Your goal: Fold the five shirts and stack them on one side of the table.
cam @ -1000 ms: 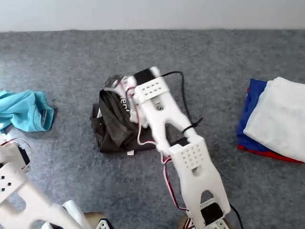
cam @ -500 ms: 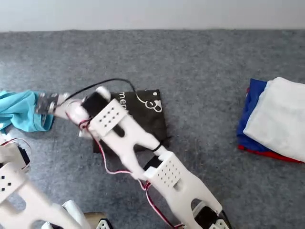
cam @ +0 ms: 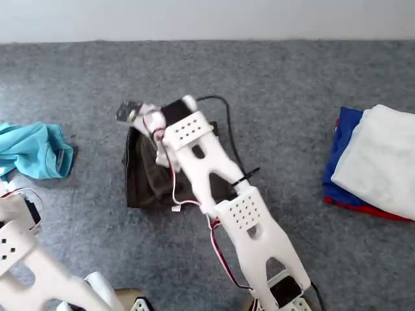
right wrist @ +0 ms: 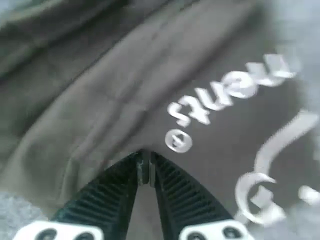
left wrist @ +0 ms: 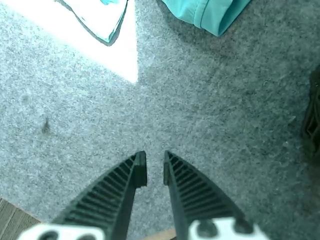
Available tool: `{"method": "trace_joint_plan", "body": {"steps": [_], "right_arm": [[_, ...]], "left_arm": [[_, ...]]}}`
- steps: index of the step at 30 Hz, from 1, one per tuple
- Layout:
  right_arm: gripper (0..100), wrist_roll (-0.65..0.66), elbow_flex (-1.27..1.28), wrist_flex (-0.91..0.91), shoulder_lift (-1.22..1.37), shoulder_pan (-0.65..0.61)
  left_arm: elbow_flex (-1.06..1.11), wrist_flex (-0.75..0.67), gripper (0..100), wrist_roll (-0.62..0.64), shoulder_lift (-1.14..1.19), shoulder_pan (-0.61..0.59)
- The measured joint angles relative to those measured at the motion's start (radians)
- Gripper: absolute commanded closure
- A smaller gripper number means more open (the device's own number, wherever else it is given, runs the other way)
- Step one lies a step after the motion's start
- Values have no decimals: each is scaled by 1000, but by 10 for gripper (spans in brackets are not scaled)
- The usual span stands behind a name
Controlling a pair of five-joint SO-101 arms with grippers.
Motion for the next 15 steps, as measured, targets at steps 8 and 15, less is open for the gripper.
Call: {"method": "trace_joint_plan", "body": {"steps": [8, 15], "right_arm": [[990, 0, -137, 0, 29, -233], [990, 0, -419, 0, 28, -235]], "left_arm": [[0, 0, 928, 0, 0, 2], [0, 0, 928, 0, 0, 2]]}}
